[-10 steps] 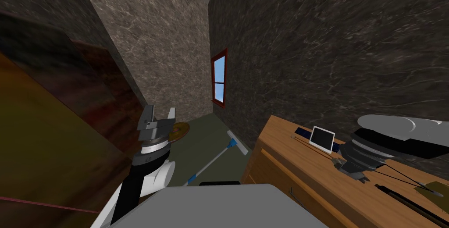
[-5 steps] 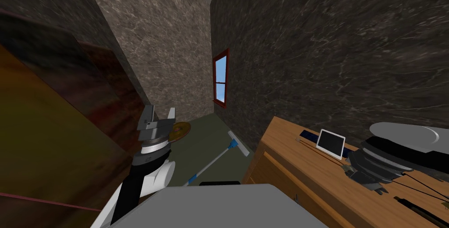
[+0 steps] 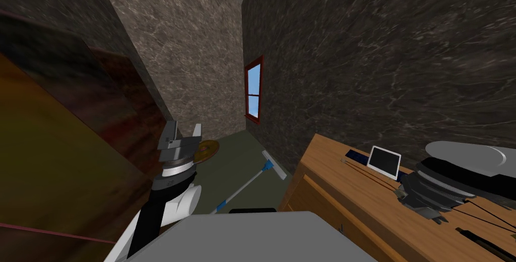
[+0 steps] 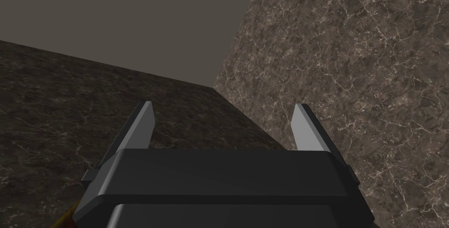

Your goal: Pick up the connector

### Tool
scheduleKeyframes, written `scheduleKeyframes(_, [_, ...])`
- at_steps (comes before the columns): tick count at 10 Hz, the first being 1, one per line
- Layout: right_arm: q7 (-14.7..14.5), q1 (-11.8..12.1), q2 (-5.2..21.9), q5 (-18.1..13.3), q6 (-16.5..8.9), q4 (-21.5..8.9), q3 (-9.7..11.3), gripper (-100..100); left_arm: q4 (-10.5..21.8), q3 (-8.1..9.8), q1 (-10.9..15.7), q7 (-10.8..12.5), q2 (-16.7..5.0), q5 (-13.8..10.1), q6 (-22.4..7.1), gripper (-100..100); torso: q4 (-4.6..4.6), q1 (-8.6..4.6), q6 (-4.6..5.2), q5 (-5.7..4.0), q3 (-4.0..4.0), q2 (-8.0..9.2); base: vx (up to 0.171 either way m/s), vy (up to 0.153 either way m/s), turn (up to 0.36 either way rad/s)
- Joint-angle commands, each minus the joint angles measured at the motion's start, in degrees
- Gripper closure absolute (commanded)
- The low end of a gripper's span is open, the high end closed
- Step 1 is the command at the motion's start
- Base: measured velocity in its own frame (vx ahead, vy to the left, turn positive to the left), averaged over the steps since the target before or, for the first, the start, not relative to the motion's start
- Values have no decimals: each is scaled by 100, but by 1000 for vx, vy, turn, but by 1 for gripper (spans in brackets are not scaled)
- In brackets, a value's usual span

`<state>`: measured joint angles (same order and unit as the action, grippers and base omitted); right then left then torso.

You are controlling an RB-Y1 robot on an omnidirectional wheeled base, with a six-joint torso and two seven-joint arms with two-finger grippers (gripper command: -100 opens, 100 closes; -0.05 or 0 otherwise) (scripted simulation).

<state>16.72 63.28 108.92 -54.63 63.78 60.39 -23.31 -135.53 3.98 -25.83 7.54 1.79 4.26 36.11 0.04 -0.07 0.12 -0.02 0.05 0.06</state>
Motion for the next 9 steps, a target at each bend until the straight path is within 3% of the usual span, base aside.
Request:
scheduleKeyframes(1, [0,0,0,0,0,0,0,100,0,0,0,0,0,0,0,0,0,0,0,0,0,0,0,0,0])
scheduleKeyframes(2, [1,0,0,0,0,0,0,0,0,0,0,0,0,0,0,0,0,0,0,0,0,0,0,0,0])
scheduleKeyframes(3, [-66,103,26,172,-150,-14,112,100,0,0,0,0,0,0,0,0,0,0,0,0,0,0,10,0,44])
scheduleKeyframes(4, [7,55,213,171,41,-93,-23,100,0,0,0,0,0,0,0,0,-3,-3,-5,-9,-4,-6,-10,-2,-85])
scheduleKeyframes(6, [51,26,324,170,156,-140,-104,100,0,0,0,0,0,0,0,0,-1,-5,-4,-9,-1,0,-31,-3,-55])
scheduleKeyframes(7, [65,16,362,170,194,-156,-131,100,0,0,0,0,0,0,0,0,0,-7,-4,-8,1,3,-30,-7,-51])
scheduleKeyframes(8, [-3,103,386,308,77,-163,-55,100,0,0,0,0,0,0,0,0,0,-7,-3,-9,2,4,-11,-3,-6])
scheduleKeyframes(9, [2,101,390,304,90,-166,-63,0,0,0,0,0,0,0,0,0,-2,-7,-4,-11,-1,0,0,0,0])
